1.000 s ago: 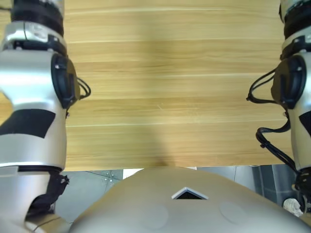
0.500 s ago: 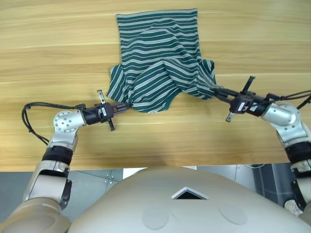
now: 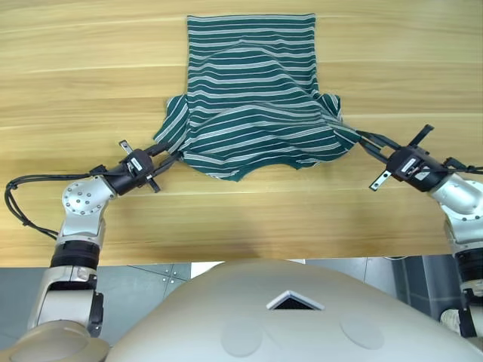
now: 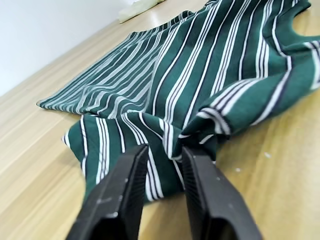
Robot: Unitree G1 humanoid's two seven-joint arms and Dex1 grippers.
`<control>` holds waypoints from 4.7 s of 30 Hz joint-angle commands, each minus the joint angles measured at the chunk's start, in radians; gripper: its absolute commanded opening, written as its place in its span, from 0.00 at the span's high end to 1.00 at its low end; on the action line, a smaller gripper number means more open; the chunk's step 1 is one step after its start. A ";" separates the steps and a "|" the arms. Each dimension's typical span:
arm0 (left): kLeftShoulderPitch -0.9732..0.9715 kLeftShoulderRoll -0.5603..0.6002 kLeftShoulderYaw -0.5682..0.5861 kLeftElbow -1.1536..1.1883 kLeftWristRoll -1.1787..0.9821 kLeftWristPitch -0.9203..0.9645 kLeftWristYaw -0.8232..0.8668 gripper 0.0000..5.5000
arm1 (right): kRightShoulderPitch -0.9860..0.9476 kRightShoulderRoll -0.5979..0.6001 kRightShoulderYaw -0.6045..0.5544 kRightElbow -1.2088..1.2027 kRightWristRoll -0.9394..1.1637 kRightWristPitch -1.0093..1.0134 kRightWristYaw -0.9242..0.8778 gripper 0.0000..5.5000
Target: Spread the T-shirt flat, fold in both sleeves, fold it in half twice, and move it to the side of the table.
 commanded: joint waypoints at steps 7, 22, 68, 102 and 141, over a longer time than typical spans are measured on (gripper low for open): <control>0.082 -0.024 0.059 -0.161 -0.065 -0.005 0.038 0.49 | 0.016 0.013 -0.016 0.037 -0.177 -0.006 -0.024 0.64; -0.112 -0.162 -0.273 -0.370 0.643 0.180 0.334 0.49 | 0.043 0.001 -0.083 0.010 -0.109 -0.034 -0.009 0.64; 0.173 -0.003 -0.157 -0.742 0.277 0.011 0.403 0.49 | -0.104 0.153 0.016 -0.130 -0.349 0.126 -0.345 0.64; 0.448 0.158 0.162 -0.615 0.920 0.199 0.360 0.49 | 0.104 0.168 -0.123 -0.443 -0.383 0.242 -0.291 0.64; 0.336 0.255 0.019 -0.539 0.938 0.305 0.486 0.99 | 0.199 0.179 -0.175 -0.456 -0.388 0.209 -0.322 0.64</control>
